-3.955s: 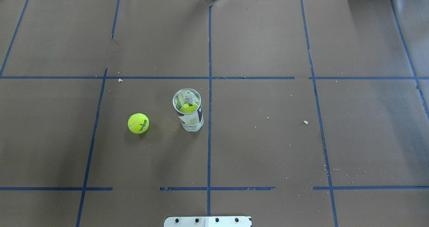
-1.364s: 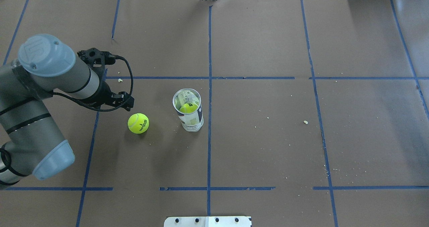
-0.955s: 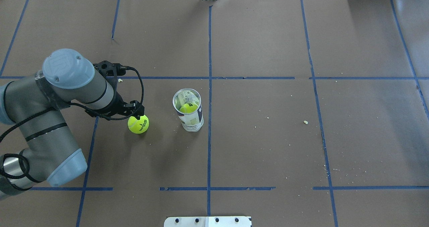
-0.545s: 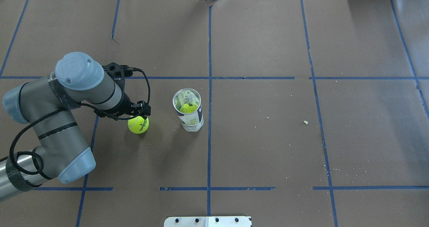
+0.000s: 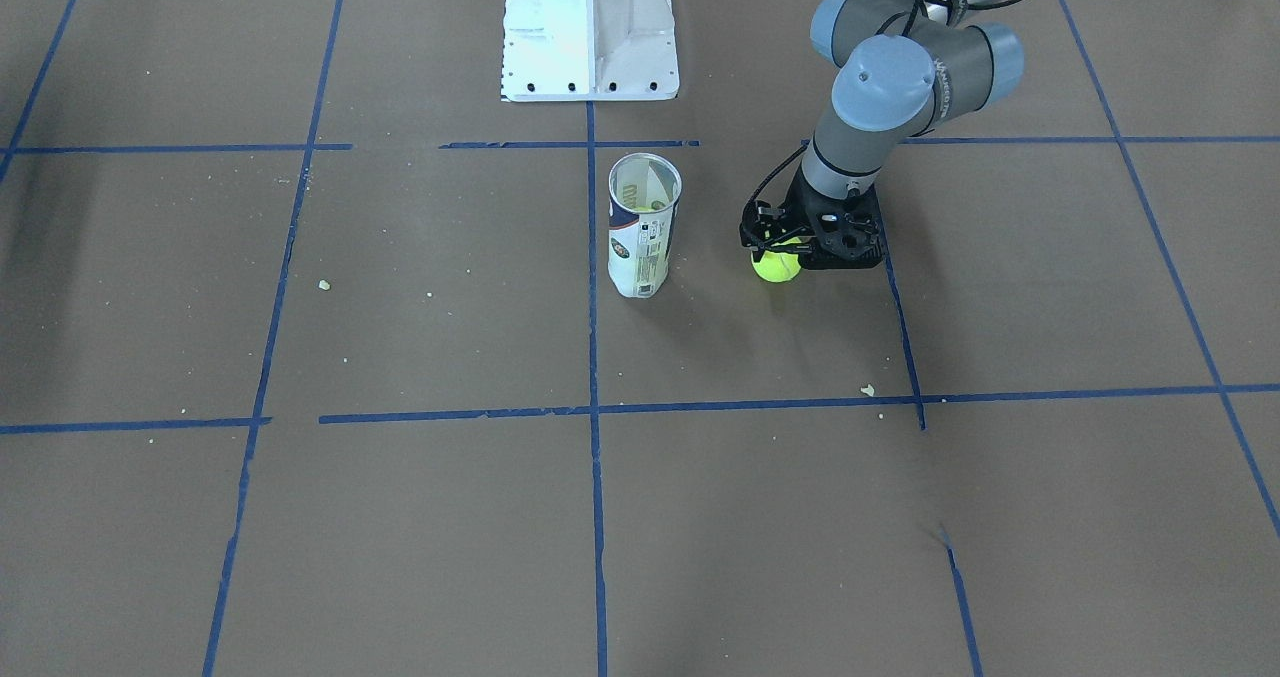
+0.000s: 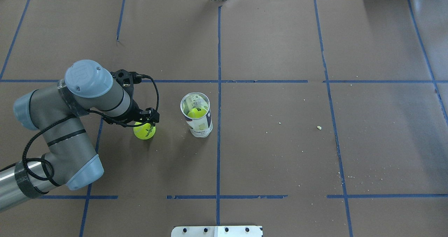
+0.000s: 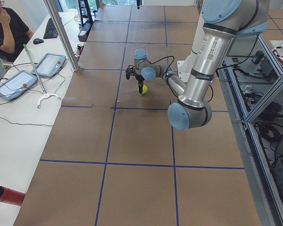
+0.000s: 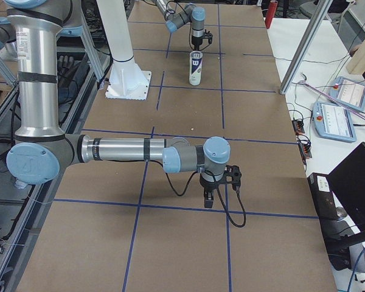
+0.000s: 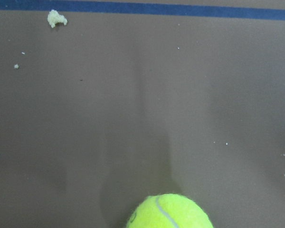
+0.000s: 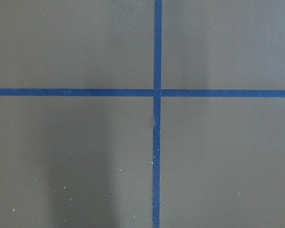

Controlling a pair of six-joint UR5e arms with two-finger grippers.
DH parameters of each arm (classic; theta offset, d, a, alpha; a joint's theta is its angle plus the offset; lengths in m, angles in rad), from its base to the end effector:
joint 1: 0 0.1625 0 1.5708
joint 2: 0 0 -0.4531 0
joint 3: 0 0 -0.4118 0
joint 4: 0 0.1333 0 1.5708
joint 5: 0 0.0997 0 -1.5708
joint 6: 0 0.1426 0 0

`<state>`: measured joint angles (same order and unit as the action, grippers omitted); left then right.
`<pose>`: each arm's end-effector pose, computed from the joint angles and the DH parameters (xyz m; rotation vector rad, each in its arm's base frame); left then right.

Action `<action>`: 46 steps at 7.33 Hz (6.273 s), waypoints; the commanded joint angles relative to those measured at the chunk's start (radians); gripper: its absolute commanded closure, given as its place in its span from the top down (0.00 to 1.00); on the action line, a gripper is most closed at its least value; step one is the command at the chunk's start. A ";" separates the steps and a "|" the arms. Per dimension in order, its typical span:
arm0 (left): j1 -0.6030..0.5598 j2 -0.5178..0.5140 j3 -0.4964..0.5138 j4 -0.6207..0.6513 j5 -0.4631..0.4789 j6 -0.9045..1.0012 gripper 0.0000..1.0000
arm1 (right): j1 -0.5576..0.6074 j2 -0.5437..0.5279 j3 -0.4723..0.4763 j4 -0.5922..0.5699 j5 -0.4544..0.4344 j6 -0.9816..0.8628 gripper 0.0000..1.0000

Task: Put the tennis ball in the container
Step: 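Close the left gripper around the tennis ball, then lift the tennis ball with the left gripper toward the clear cup, then lower the ball into the clear cup and open the left gripper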

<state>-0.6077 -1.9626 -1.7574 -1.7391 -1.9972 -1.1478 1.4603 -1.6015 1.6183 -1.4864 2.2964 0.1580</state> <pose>0.5152 -0.4488 0.3837 0.0088 0.8390 -0.0146 -0.0176 -0.5090 0.7045 -0.0012 -0.7313 0.0086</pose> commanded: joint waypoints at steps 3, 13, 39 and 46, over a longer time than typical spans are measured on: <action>0.028 -0.001 0.007 -0.002 0.002 -0.004 1.00 | -0.001 0.000 0.000 0.000 0.000 0.000 1.00; 0.042 -0.005 0.029 -0.036 0.026 -0.003 1.00 | 0.000 0.000 0.000 0.000 0.000 0.000 1.00; -0.040 -0.509 -0.093 0.630 -0.055 -0.093 0.00 | 0.000 0.000 0.000 0.000 0.000 0.000 1.00; -0.040 -0.499 -0.074 0.583 -0.048 -0.081 1.00 | 0.000 0.000 0.000 0.000 0.000 0.000 1.00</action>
<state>-0.6472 -2.4637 -1.8237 -1.1575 -2.0451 -1.2297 1.4603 -1.6015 1.6183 -1.4864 2.2964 0.1580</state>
